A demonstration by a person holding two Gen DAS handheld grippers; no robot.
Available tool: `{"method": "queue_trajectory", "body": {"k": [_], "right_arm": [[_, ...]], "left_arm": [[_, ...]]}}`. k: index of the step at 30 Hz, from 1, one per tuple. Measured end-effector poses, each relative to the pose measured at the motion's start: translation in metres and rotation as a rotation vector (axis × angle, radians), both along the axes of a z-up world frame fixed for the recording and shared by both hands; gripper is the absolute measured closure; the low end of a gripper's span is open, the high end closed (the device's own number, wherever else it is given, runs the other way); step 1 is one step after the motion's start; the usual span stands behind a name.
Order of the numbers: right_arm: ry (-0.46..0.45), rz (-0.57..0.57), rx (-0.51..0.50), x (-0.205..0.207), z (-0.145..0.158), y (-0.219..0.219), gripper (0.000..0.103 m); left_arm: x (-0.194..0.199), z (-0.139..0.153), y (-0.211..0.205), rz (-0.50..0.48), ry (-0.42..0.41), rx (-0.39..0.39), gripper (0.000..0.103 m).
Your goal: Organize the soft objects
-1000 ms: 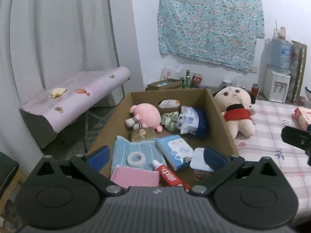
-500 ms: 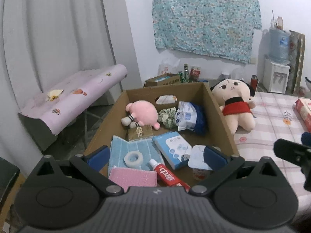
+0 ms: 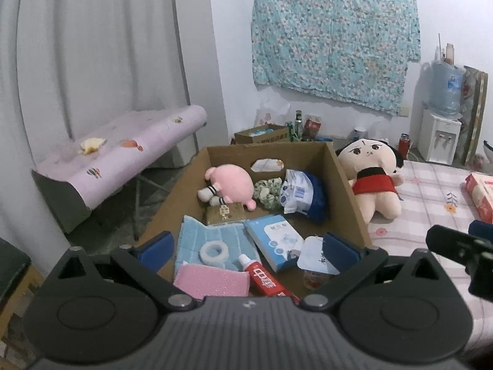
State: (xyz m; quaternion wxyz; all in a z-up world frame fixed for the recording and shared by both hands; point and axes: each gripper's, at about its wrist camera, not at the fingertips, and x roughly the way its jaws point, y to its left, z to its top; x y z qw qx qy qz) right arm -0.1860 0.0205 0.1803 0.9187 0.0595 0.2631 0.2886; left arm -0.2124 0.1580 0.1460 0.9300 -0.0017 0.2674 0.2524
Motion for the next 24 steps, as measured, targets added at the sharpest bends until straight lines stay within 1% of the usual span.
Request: {"method": "queue_trajectory", "body": {"k": [3,5,8,11,14,18,20,24], "right_arm": [[-0.008,-0.004,0.019,-0.0029,-0.0007,-0.0026,0.028],[0.008,-0.02,-0.008,-0.0023,-0.0038,-0.0005,0.028],[-0.011,-0.014,-0.034,-0.0047,-0.0014,0.0022,0.028],[-0.02,-0.005,-0.019,-0.0059,0.0015,0.0024,0.028],[-0.011,0.008,-0.002,-0.0067,0.0004,0.0016,0.028],[0.008,0.024,-0.011,-0.0052,-0.003,0.0045,0.028],[0.003,0.023,-0.01,-0.0051,-0.002,0.0053,0.028],[0.001,0.027,-0.006,-0.0061,-0.0014,0.005,0.028]], "left_arm": [[-0.0077,0.0022,-0.0049,-0.017,-0.02,0.018,0.0],[-0.0079,0.0009,-0.0043,-0.025,-0.012,0.0,0.0],[-0.0065,0.0004,-0.0039,-0.024,-0.006,-0.013,0.0],[-0.0056,0.0005,-0.0035,-0.02,-0.013,-0.008,0.0],[-0.0047,0.0001,-0.004,-0.025,0.002,-0.016,0.0],[-0.0055,-0.0017,-0.0059,-0.015,0.004,-0.014,0.0],[-0.0068,-0.0018,-0.006,-0.02,0.001,-0.024,0.0],[-0.0062,-0.0028,-0.0075,-0.02,0.005,-0.013,0.0]]}}
